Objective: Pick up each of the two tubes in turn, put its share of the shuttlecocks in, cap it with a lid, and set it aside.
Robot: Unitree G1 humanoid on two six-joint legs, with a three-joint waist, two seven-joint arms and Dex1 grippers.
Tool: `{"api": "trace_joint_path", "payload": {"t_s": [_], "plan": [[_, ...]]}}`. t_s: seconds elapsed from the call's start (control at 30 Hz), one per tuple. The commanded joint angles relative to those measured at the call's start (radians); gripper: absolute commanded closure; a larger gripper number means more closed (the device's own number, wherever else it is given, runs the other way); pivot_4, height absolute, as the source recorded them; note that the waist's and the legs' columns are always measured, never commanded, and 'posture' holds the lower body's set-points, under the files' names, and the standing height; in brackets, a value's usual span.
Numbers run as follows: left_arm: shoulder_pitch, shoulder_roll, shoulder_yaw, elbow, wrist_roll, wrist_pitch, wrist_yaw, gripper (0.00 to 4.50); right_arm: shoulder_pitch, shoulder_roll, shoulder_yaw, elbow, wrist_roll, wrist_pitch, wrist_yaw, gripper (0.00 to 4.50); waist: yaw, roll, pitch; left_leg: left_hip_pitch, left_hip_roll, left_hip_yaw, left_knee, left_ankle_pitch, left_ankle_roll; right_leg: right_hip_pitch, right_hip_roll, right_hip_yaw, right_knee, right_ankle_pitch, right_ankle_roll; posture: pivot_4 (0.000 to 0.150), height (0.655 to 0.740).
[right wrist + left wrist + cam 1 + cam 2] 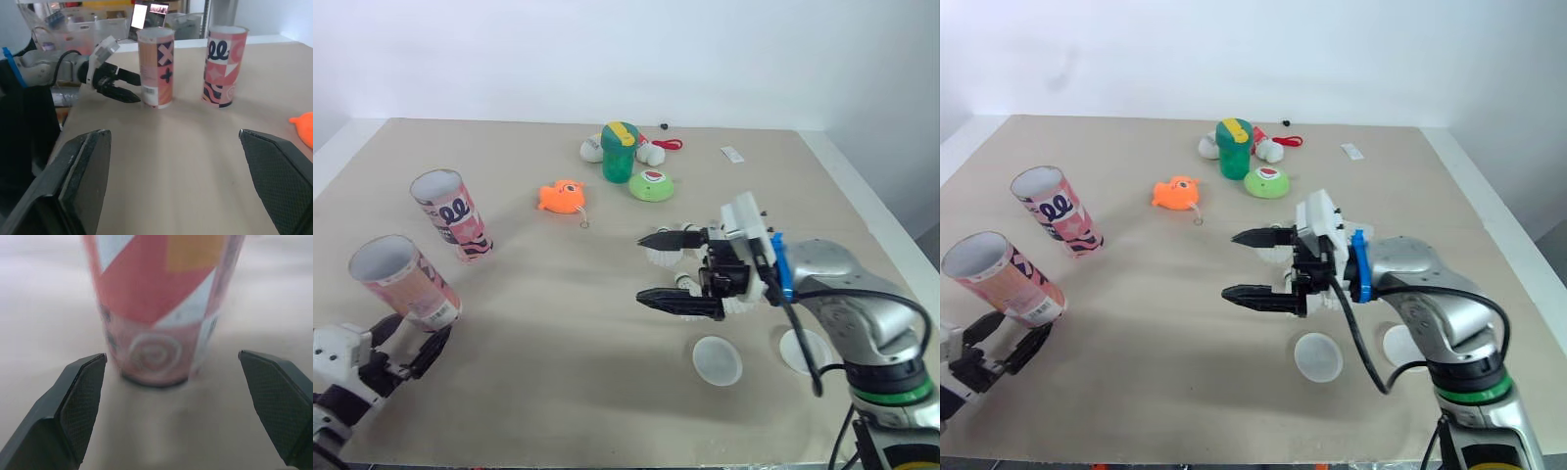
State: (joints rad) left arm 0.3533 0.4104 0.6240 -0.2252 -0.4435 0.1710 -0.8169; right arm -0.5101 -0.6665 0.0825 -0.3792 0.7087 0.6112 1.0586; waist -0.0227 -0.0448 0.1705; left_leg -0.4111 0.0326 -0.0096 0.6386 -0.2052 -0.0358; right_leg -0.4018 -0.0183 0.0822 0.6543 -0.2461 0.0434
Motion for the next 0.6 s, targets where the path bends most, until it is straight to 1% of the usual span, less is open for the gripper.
{"api": "trace_joint_path", "payload": {"t_s": [0.03, 0.17, 0.37, 0.6], "plan": [[-0.039, -0.003, -0.016, 0.057, 0.029, -0.067, 0.055, 0.0, -0.036, 0.032, 0.027, 0.034, -0.038, -0.076, 0.052, 0.04, -0.001, 0.0, 0.0, 0.0, 0.0, 0.0, 0.0, 0.0, 0.0, 0.0, 0.0, 0.0, 0.0, 0.0, 0.0, 0.15, 0.74], [-0.096, -0.01, -0.043, 0.136, 0.041, -0.12, 0.102, 0.0, -0.072, 0.067, 0.062, 0.069, -0.071, -0.103, 0.082, 0.04, -0.001, 0.0, 0.0, 0.001, 0.003, 0.0, 0.0, 0.0, 0.0, -0.001, 0.004, 0.0, 0.002, 0.0, 0.0, 0.15, 0.74], [-0.182, 0.026, -0.083, 0.259, 0.052, -0.172, 0.097, 0.0, -0.106, 0.096, 0.084, 0.105, -0.105, -0.12, 0.095, 0.04, -0.001, 0.0, 0.0, 0.003, 0.007, 0.0, 0.0, 0.0, 0.0, -0.001, 0.008, 0.0, 0.005, -0.001, -0.001, 0.15, 0.74], [-0.316, 0.05, -0.151, 0.397, 0.073, -0.208, 0.1, 0.0, -0.127, 0.139, 0.1, 0.14, -0.145, -0.14, 0.078, 0.04, -0.001, 0.003, -0.001, 0.005, 0.014, 0.001, 0.0, 0.002, 0.002, -0.003, 0.015, 0.0, 0.011, -0.001, -0.006, 0.15, 0.74]]}}
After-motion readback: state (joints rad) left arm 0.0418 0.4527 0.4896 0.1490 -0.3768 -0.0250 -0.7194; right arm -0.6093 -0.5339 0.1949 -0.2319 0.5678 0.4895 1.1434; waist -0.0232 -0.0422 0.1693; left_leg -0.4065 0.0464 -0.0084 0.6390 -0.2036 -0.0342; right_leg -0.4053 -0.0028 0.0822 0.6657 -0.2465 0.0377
